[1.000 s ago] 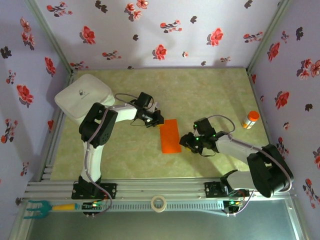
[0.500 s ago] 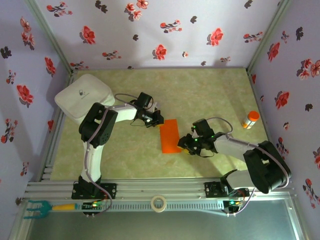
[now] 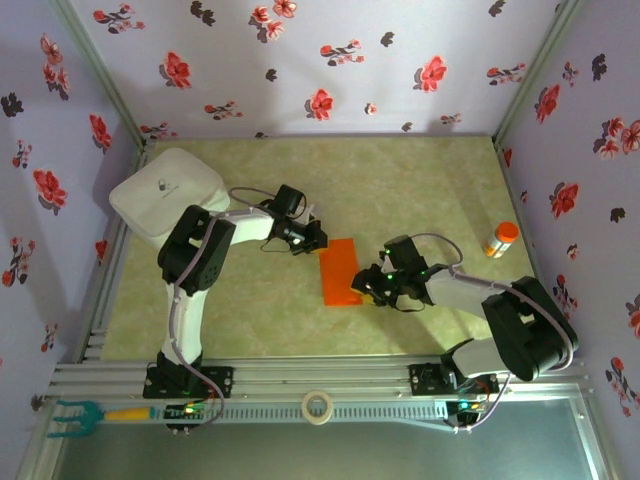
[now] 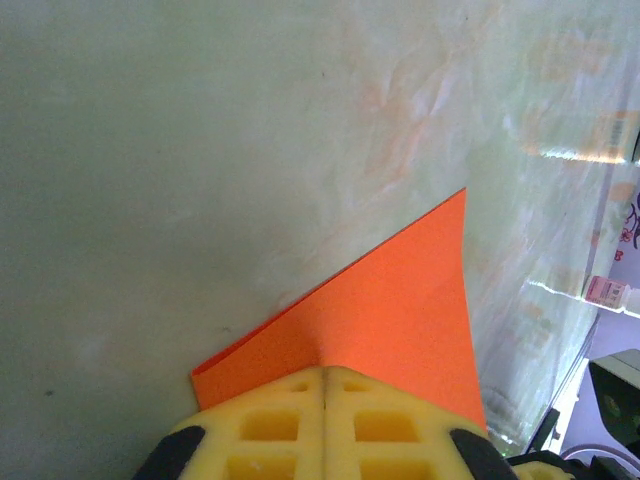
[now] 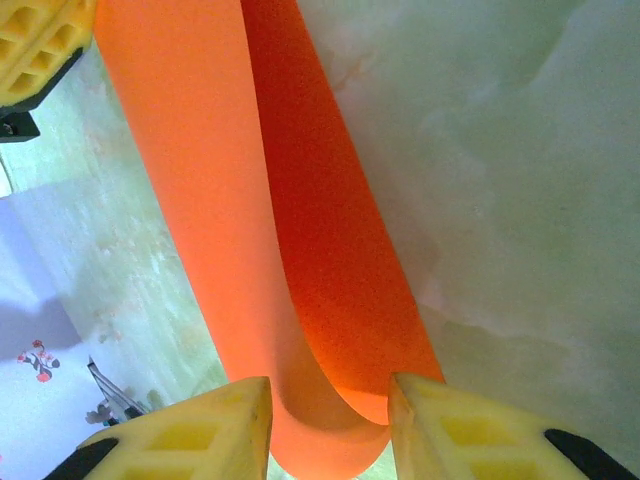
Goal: Fold a paper plane with a square sheet of paper (pick it up from the middle)
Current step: Fold the triangle a second time at the center of the table.
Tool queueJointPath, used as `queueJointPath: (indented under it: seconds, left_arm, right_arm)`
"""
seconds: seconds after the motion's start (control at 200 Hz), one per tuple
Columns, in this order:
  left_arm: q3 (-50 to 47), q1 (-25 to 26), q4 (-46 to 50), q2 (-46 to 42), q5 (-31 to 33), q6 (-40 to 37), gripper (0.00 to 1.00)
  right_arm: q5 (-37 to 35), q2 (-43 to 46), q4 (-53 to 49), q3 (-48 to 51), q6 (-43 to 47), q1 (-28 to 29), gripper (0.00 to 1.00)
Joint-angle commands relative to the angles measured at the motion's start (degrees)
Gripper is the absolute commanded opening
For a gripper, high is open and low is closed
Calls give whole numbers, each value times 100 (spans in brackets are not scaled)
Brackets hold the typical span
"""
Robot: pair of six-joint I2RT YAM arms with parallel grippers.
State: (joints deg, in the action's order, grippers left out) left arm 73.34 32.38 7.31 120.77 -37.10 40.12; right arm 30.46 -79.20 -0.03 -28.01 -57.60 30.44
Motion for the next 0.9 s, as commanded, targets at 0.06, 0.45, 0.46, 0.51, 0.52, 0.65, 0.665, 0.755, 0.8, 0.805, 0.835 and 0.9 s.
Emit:
queueJointPath:
  seconds: [0.06, 0.45, 0.46, 0.51, 0.52, 0.65, 0.665, 0.755, 0.8, 0.805, 0.835, 0.9]
  left_arm:
    - [-101, -22, 183, 71, 107, 5, 4]
    - [-62, -21, 200, 72, 72, -12, 5]
    - [-60, -21, 201, 70, 72, -13, 5]
    - [-52, -17, 201, 52, 71, 4, 5]
    - [-47, -20, 201, 52, 72, -2, 5]
    - [-17, -20, 209, -21, 23, -12, 6]
    - [-8, -22, 217, -28, 22, -8, 7]
    - [100, -22, 289, -99, -31, -53, 9]
    - [172, -21, 336, -159, -59, -78, 10]
    - [176, -21, 343, -168, -64, -80, 11]
    - [218, -21, 378, -228, -80, -114, 13]
    - [302, -13, 440, -409, -71, -204, 25]
  right_arm:
    - [189, -235, 328, -251, 222, -32, 39]
    - [939, -990, 1086, -579, 769, -503, 42]
    - [961, -1005, 1100, -584, 762, -514, 42]
    - [1001, -1078, 1171, -600, 735, -538, 41]
    - [992, -1091, 1178, -596, 734, -541, 41]
    - [1035, -1307, 1300, -578, 729, -617, 36]
    - [1048, -1333, 1330, -568, 718, -620, 35]
    - [995, -1431, 1394, -543, 698, -636, 27]
    - [940, -1493, 1366, -563, 679, -640, 19]
    - [933, -1502, 1359, -563, 679, -642, 19]
    - [906, -1547, 1385, -565, 641, -644, 15]
    - [842, -1627, 1485, -557, 459, -644, 11]
